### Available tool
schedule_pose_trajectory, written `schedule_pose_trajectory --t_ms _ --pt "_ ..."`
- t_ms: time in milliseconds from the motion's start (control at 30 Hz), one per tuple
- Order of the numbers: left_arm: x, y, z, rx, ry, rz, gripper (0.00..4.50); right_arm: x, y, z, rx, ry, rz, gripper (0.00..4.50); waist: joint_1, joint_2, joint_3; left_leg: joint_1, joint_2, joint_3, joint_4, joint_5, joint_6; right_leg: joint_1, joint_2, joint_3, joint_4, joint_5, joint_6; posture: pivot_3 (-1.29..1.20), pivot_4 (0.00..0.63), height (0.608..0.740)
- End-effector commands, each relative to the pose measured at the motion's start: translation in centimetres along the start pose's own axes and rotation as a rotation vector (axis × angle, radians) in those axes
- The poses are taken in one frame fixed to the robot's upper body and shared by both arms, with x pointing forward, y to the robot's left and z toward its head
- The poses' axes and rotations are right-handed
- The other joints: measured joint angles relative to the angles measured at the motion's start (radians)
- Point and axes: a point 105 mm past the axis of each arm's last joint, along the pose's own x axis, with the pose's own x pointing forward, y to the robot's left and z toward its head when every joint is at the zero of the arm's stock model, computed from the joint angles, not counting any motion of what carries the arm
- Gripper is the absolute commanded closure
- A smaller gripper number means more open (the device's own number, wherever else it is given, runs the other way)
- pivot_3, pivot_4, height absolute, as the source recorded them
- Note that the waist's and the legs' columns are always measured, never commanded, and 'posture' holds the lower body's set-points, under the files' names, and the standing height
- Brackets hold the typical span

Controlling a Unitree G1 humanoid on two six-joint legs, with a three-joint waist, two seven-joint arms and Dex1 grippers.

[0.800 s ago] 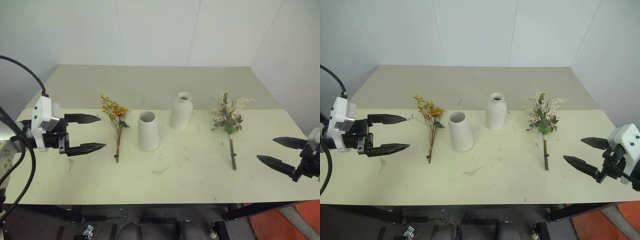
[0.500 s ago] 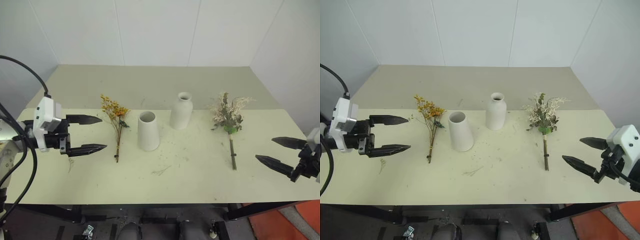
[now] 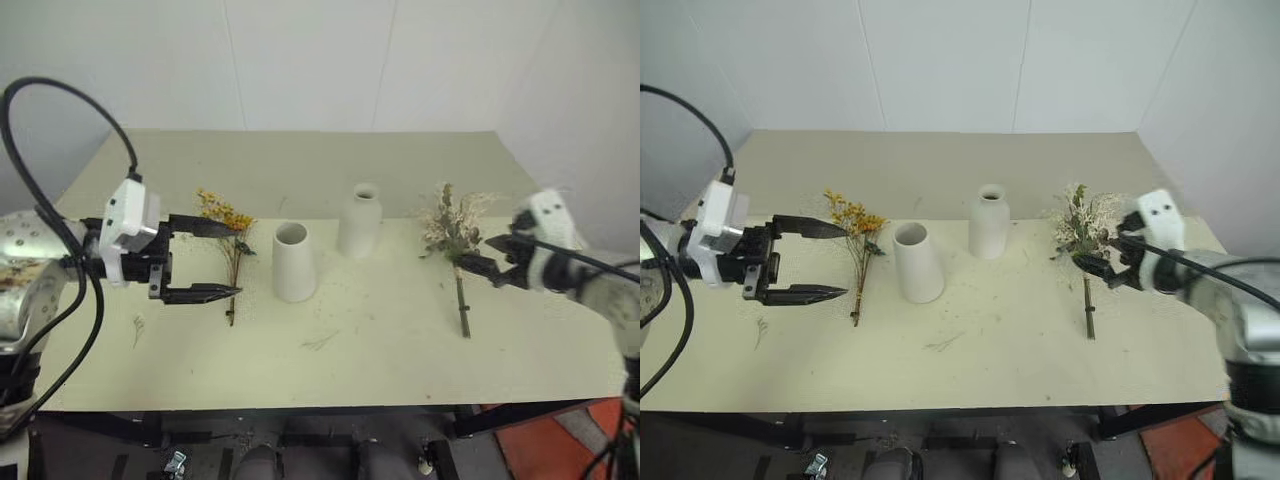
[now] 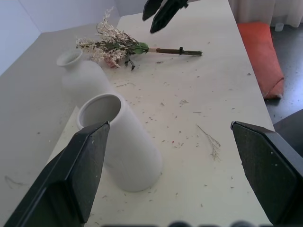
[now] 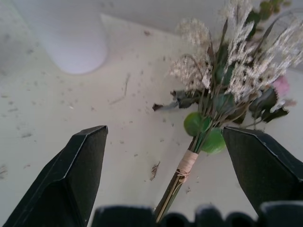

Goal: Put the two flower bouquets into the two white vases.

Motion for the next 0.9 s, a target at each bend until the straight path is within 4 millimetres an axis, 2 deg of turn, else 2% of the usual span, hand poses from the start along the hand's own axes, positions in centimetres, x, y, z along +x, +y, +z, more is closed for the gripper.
schedule_pose_trajectory --t_ms 33,233,433,533,667,900 --pt "1.0 0.2 1.1 0.124 0.041 -0.065 0.03 1.0 -0.6 -0.1 0.004 0.069 -0.074 0.00 0.004 0.000 0.000 -0.001 0.000 0.000 0.000 0.000 0.000 -0.001 0.000 0.000 -0.001 0.000 0.000 0.00 0.150 0.740" --pt "2.0 0.5 1.5 0.176 0.030 -0.088 0.03 2.6 -1.0 0.3 0.049 0.096 -0.139 0.00 -0.001 0.000 0.000 -0.002 -0.001 0.001 0.001 0.000 0.000 0.000 -0.001 0.000 -0.002 0.001 0.002 0.00 0.150 0.740" --pt "1.9 0.0 0.5 0.155 0.046 -0.078 0.03 2.7 -2.4 -0.2 0.050 0.134 -0.217 0.00 -0.005 0.000 0.000 -0.001 0.000 0.000 0.000 0.000 0.000 0.000 -0.001 0.000 0.000 0.001 0.002 0.00 0.150 0.740" --pt "1.8 -0.2 0.1 0.143 0.040 -0.073 0.03 2.9 -2.1 -0.5 0.086 0.141 -0.178 0.00 -0.005 0.000 0.000 -0.001 0.000 0.000 0.001 0.000 0.000 0.000 -0.001 0.000 0.000 0.001 0.002 0.00 0.150 0.740" --pt "1.8 -0.3 -0.2 0.138 0.031 -0.064 0.00 3.4 -2.1 0.0 0.128 0.128 -0.165 0.77 -0.008 0.000 0.000 -0.001 0.000 0.000 0.001 0.000 0.000 0.000 -0.001 0.000 0.000 0.001 0.002 0.00 0.150 0.740" --pt "1.6 -0.4 -0.5 0.135 0.033 -0.056 0.00 4.2 -1.8 -0.3 0.149 0.164 -0.128 3.15 -0.006 0.000 0.000 -0.001 0.000 0.000 0.000 0.000 0.000 0.000 -0.001 0.000 -0.001 0.001 0.002 0.00 0.150 0.740"
